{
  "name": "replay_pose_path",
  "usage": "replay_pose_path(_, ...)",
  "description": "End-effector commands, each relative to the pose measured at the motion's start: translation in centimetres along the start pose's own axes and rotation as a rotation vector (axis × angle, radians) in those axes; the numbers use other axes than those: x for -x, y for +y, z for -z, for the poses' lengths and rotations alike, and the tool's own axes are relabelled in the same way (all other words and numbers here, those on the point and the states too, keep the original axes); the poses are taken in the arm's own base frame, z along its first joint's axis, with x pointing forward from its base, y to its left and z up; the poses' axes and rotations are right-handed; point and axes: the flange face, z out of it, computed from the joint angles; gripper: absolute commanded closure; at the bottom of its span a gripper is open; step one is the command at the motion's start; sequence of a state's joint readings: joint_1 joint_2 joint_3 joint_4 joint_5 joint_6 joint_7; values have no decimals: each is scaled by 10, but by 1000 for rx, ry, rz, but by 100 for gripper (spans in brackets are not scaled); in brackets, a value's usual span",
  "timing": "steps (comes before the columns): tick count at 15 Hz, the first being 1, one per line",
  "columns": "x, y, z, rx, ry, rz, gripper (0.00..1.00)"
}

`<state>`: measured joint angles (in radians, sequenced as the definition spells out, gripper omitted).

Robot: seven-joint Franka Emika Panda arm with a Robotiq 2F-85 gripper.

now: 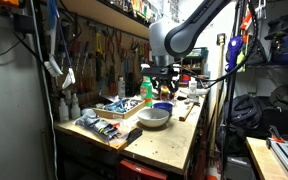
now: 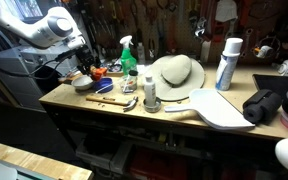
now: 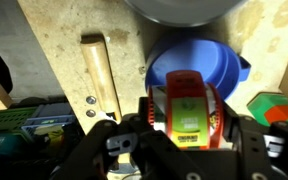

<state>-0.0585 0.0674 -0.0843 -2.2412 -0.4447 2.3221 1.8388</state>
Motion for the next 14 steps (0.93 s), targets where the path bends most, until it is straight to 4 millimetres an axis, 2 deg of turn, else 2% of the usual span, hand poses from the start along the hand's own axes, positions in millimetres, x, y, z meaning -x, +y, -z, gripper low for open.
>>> replay_pose_path(1,14,-9,-18,24,18,-27,60)
replay_pose_path(8,15,-26,-32,27,89,-87,58)
replay_pose_path(9,17,-24,-32,36,75,-72,10)
replay_pose_path(10,18,-22,-29,42,43,-55,10)
replay_pose_path(11,19,-19,-20,27,-7,-33,3)
replay_pose_path(12,20,-17,-11,6,-51,-22,1)
replay_pose_path(14,15,-14,15,-72,-153,-35,0)
